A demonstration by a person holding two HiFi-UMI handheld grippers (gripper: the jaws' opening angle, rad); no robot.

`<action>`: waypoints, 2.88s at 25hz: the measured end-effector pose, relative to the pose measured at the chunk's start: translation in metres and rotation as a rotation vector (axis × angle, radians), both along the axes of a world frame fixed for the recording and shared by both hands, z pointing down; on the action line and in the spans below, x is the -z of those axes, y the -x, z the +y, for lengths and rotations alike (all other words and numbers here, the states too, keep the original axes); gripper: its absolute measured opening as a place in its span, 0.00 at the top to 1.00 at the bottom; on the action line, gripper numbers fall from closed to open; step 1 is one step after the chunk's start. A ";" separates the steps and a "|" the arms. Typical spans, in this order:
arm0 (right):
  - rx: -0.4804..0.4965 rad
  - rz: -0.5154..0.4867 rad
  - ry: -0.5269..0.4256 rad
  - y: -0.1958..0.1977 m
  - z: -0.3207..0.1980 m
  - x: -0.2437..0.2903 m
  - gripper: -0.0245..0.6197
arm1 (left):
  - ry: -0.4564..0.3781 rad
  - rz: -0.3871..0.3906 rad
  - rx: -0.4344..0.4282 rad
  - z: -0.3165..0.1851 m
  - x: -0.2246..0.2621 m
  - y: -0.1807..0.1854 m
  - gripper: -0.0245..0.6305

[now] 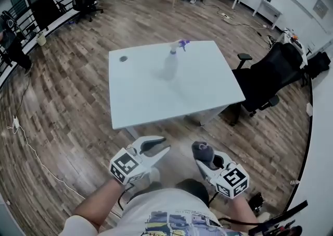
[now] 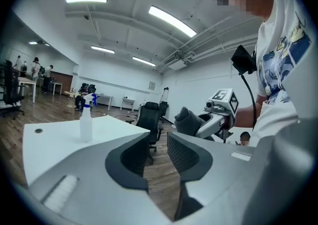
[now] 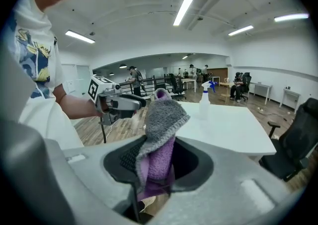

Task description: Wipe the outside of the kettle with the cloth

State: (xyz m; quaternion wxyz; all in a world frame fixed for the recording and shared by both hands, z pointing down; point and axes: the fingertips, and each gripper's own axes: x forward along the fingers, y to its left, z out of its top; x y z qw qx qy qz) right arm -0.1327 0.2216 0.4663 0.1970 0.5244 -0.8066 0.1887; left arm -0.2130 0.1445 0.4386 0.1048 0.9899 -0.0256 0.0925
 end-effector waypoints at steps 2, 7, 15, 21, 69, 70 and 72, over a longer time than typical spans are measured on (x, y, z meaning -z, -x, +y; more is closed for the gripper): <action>0.014 0.003 -0.002 0.000 -0.021 0.005 0.76 | -0.006 -0.020 0.055 -0.029 0.000 0.001 0.77; 0.060 0.004 -0.013 -0.018 -0.075 0.013 0.76 | -0.028 -0.046 0.196 -0.096 0.007 -0.010 0.75; 0.160 -0.038 -0.034 -0.088 -0.167 0.002 0.76 | -0.095 -0.136 0.333 -0.213 -0.013 -0.081 0.67; 0.235 -0.043 -0.018 -0.166 -0.232 0.003 0.76 | -0.096 -0.201 0.433 -0.315 -0.037 -0.135 0.58; 0.321 0.051 -0.240 -0.144 -0.381 0.093 0.76 | 0.061 -0.189 0.325 -0.339 0.003 -0.194 0.65; 0.304 0.039 -0.239 -0.150 -0.382 0.093 0.76 | 0.061 -0.186 0.326 -0.340 0.005 -0.193 0.65; 0.283 0.018 -0.234 -0.158 -0.382 0.092 0.76 | 0.064 -0.173 0.330 -0.343 0.011 -0.192 0.65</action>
